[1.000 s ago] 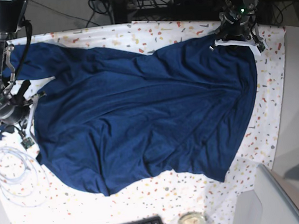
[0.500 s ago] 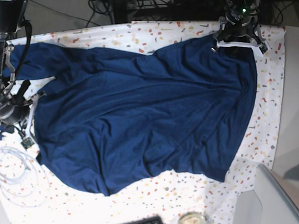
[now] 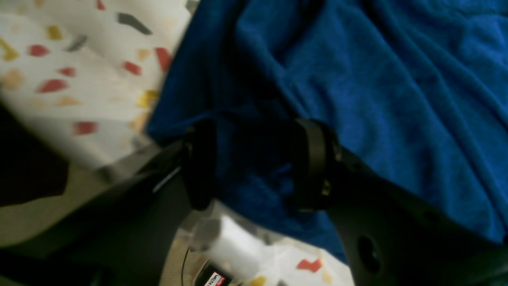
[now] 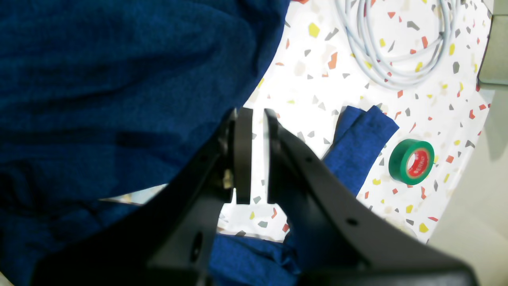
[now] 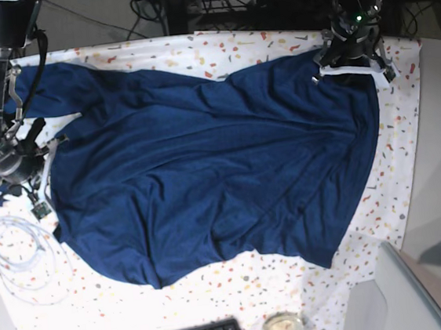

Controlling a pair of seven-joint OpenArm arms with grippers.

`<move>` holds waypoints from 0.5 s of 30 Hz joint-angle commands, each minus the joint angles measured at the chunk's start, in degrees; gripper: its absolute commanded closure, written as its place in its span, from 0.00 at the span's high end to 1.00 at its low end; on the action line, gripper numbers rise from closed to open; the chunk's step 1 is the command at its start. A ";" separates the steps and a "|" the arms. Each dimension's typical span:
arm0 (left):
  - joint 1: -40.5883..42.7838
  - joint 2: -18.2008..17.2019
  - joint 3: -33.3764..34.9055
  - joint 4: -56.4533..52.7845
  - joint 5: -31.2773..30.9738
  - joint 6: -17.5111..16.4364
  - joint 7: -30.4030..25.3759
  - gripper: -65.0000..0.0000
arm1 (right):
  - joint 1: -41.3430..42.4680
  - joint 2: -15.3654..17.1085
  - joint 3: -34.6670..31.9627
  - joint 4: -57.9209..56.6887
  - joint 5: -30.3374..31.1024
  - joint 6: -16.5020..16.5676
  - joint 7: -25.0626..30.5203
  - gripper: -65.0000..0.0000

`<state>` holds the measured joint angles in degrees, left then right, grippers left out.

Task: Layout the t-shirt on the table in an organized manner, then fold the t-shirt properly
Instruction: 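Hold the shirt corners with both grippers, keeping it spread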

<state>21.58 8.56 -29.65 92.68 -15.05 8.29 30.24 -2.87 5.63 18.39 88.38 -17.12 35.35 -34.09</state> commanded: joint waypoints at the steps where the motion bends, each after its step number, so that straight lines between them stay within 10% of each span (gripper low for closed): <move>1: 0.09 0.01 -0.02 0.28 -0.12 -0.34 -0.92 0.45 | 0.90 0.57 0.11 0.72 0.11 -0.50 0.90 0.07; 15: 0.53 0.01 -1.08 0.81 -0.03 -0.34 -1.01 0.45 | 0.98 0.66 0.46 0.72 0.11 -0.50 0.90 0.07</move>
<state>21.91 8.73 -30.46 92.42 -15.05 8.01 30.28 -2.79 5.65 18.52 88.38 -17.15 35.35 -34.09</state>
